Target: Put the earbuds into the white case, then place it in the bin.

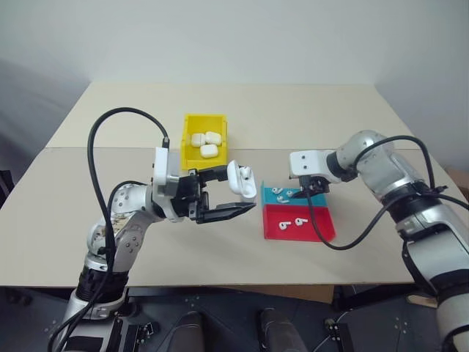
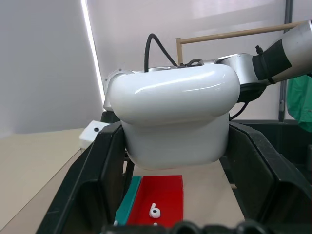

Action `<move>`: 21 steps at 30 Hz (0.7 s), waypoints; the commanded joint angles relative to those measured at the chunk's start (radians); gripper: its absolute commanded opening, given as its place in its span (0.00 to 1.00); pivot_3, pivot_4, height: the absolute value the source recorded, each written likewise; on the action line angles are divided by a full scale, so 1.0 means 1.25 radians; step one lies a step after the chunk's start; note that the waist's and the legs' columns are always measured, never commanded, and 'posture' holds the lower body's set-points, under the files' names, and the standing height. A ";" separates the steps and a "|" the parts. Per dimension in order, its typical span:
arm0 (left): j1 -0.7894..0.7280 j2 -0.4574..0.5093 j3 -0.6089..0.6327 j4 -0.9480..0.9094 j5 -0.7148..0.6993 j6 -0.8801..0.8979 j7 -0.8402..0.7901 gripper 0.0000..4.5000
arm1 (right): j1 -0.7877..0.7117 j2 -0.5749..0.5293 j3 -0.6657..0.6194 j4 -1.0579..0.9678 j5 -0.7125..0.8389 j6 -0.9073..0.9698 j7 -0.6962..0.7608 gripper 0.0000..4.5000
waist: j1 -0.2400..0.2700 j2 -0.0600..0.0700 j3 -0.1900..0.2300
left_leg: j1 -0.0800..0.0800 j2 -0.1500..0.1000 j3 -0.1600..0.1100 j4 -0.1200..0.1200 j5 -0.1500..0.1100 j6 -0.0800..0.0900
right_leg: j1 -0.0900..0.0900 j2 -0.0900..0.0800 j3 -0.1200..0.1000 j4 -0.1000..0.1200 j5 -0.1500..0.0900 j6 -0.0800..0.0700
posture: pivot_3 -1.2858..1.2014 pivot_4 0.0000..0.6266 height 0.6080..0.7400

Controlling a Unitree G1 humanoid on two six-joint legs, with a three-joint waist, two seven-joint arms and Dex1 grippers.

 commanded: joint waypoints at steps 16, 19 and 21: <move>0.035 0.039 0.036 -0.088 -0.015 0.000 0.045 0.64 | -0.085 0.123 -0.025 0.298 -0.147 -0.184 -0.078 0.51 | -0.005 0.000 0.000 | 0.001 0.000 0.000 0.000 0.000 0.000 | 0.000 0.000 0.000 0.001 0.000 -0.001 | 0.52 0.24 1.00; 0.036 0.042 0.037 -0.091 -0.016 0.000 0.048 0.64 | -0.088 0.129 -0.026 0.313 -0.160 -0.194 -0.078 0.51 | -0.004 0.000 0.000 | 0.001 0.000 0.000 0.000 0.000 0.000 | 0.000 0.000 0.000 0.001 0.000 -0.001 | 0.52 0.24 1.00; 0.036 0.044 0.037 -0.091 -0.017 0.001 0.049 0.64 | -0.086 0.132 -0.030 0.318 -0.162 -0.196 -0.072 0.51 | -0.004 0.000 0.000 | 0.002 0.000 0.000 0.000 0.000 0.000 | 0.001 0.000 0.000 0.001 0.000 -0.001 | 0.52 0.24 1.00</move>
